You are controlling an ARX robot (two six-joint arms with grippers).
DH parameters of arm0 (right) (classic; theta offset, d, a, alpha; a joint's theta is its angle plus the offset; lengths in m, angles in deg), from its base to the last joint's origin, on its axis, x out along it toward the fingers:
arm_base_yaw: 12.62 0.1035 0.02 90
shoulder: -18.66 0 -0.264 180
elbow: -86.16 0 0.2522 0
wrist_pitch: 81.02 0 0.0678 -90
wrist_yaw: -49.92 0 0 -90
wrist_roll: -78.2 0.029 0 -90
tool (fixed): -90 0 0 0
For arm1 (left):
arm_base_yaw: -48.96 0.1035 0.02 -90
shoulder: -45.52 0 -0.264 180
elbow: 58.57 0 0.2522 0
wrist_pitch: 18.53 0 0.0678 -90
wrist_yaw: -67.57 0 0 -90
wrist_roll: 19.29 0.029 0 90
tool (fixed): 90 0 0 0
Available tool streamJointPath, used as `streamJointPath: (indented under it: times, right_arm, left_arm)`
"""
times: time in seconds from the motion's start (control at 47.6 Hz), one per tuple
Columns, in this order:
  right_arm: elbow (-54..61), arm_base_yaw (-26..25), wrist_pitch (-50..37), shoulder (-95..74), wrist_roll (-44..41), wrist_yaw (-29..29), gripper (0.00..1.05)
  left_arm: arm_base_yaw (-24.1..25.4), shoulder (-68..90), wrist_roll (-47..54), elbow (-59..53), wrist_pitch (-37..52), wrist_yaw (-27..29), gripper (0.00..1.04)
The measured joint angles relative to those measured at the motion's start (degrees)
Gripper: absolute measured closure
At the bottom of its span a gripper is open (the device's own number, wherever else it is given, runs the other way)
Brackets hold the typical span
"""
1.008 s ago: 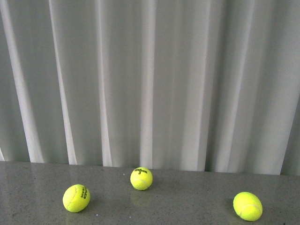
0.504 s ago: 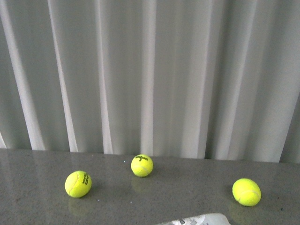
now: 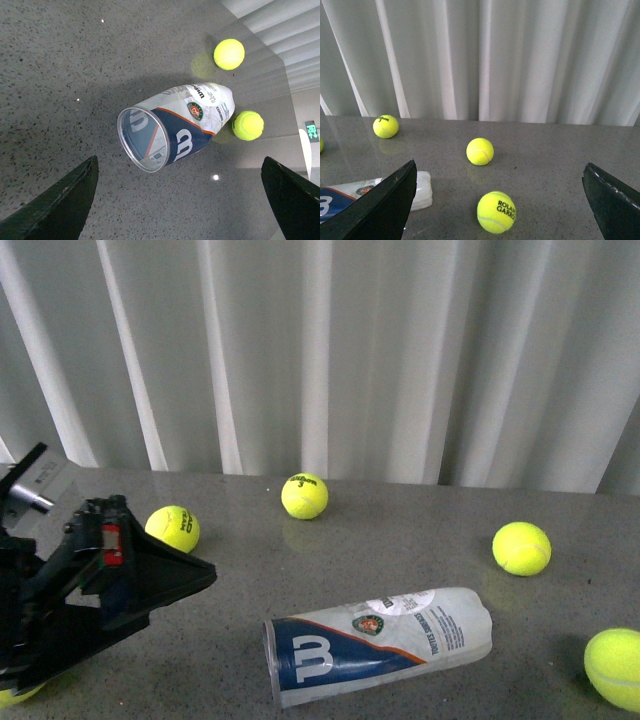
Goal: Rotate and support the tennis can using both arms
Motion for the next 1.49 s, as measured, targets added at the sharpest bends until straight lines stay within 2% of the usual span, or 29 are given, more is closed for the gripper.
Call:
streamJointPath:
  times: [0.336,0.693,1.176,1.491]
  right_arm:
    - [0.00,0.00,0.00,0.00,0.00,0.00,0.07]
    - [0.00,0.00,0.00,0.00,0.00,0.00,0.07]
    - [0.00,0.00,0.00,0.00,0.00,0.00,0.07]
    - [0.00,0.00,0.00,0.00,0.00,0.00,0.07]
  left_arm:
    - [-3.17,9.62,-3.82,3.48,2.93,-0.44,0.07]
    - [-8.87,17.20,-7.41,9.01,5.05,0.72,0.07]
    - [-13.07,23.98,-13.16,14.49,6.73,1.99,0.07]
    - [-14.01,26.69,-18.84,15.37,9.79,2.08,0.52]
